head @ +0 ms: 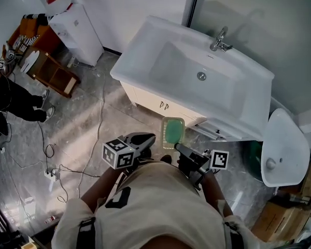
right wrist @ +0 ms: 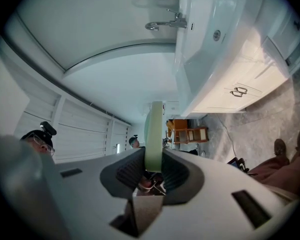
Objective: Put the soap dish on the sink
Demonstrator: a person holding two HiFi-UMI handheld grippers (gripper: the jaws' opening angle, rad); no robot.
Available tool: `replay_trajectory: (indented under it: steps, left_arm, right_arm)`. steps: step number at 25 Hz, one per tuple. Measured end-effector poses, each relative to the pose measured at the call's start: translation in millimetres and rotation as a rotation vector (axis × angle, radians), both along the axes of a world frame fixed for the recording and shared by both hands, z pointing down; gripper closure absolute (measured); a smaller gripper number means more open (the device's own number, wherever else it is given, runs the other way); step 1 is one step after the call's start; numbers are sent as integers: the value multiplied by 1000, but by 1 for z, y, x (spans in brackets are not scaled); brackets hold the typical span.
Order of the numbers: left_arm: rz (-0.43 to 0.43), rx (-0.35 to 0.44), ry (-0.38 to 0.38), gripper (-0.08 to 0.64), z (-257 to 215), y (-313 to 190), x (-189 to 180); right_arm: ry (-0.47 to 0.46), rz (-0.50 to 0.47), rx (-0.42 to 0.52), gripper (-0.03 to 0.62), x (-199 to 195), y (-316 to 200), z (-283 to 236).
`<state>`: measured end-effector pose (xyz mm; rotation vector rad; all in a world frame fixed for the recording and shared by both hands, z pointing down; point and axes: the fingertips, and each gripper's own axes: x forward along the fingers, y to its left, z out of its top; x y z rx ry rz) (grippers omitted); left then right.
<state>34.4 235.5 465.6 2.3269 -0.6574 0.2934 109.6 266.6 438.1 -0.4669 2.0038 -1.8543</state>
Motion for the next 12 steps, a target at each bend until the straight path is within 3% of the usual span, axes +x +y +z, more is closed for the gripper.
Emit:
replay_trajectory:
  steps: [4,12]
  left_arm:
    - [5,-26,47,540,-4,-2,16]
    - [-22,-30,8,540,-3,2,25]
  right_arm:
    - [15,-9,27,497,6,1,-2]
    - [14,-8,15,497,28,12,1]
